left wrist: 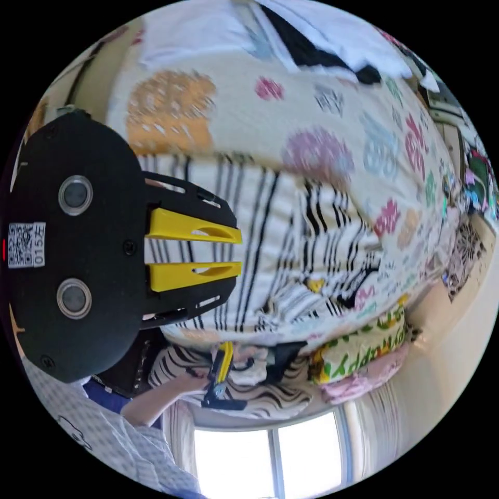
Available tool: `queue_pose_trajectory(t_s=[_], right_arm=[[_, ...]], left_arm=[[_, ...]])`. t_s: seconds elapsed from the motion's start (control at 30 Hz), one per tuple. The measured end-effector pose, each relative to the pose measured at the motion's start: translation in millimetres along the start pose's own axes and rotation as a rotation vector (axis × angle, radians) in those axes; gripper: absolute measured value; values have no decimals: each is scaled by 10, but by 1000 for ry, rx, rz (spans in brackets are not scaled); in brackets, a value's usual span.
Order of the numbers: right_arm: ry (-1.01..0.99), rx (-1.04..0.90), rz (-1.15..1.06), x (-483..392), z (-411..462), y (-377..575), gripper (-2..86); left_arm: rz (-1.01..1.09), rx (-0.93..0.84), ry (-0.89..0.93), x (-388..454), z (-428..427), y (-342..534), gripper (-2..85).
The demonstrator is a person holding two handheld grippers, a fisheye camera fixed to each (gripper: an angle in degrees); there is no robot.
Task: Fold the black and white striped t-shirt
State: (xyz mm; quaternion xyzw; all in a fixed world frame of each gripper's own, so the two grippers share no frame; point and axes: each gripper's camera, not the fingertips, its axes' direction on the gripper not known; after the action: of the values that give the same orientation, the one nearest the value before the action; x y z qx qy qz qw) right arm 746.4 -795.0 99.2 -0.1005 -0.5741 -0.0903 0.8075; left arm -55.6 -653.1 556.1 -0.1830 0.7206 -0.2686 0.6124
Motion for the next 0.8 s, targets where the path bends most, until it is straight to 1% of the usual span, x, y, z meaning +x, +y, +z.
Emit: queue_pose_trajectory(t_s=[0.13, 0.2, 0.27, 0.37, 0.43, 0.47, 0.57, 0.63, 0.7, 0.73, 0.8], right_arm=[[18, -46, -103, -110, 325, -560, 90], [53, -96, -106, -96, 469, -684, 69], [67, -103, -81, -55, 514, -754, 34], [-67, -80, -49, 49, 459, -799, 12], [-164, -25, 4, 179, 356, -772, 3], [-177, -8, 17, 214, 319, -763, 2], [-245, 102, 83, 434, 68, -714, -1], [-291, 219, 165, 689, -165, -660, -3], [-325, 324, 243, 916, -322, -607, -3], [-338, 380, 301, 1068, -393, -573, -3], [-311, 426, 381, 1277, -436, -540, -4]], left_arm=[[50, -30, 22, 332, 629, -607, 69], [53, -71, 27, 469, 964, -881, 71], [48, -114, -23, 552, 1163, -1022, 67], [8, -222, -87, 636, 1414, -1173, 28], [1, -227, -85, 713, 1415, -1238, 7], [5, -213, -75, 792, 1383, -1293, 2], [45, -116, 29, 1097, 1267, -1521, -5], [81, -44, 102, 1340, 1256, -1729, -6], [152, -6, 222, 1722, 1423, -2049, -6], [168, -5, 242, 1824, 1498, -2125, -7], [234, -23, 288, 2224, 1883, -2379, -7]])
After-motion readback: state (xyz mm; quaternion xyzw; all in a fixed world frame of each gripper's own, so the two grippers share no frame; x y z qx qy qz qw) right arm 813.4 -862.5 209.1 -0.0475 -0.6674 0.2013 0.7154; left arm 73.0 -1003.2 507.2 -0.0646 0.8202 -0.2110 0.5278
